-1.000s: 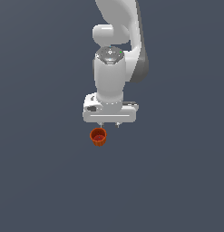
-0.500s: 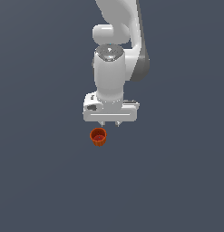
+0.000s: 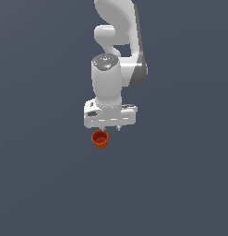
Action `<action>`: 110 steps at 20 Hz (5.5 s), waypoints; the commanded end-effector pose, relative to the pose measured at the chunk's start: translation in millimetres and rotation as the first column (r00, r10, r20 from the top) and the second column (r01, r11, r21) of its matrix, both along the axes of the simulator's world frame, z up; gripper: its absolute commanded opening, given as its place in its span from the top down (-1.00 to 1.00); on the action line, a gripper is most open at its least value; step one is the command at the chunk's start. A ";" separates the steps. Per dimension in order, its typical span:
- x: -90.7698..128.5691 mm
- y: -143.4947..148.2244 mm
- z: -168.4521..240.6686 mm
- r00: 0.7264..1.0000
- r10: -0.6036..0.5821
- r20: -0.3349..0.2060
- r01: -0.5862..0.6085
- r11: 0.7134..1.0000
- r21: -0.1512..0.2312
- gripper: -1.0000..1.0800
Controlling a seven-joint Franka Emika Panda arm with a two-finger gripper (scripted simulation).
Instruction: Pick up the object and move it to a goal position.
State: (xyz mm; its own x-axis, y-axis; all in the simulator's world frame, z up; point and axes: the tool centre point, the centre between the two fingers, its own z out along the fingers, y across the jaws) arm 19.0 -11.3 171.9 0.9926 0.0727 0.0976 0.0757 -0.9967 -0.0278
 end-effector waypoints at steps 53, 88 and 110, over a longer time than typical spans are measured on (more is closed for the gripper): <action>-31.3 -20.4 -99.2 0.858 0.326 0.396 -0.380 0.922 0.067 -0.23; 10.0 28.7 23.2 0.858 0.326 0.397 -0.381 0.922 0.067 1.00; 74.1 90.8 198.4 0.859 0.324 0.397 -0.379 0.923 0.066 1.00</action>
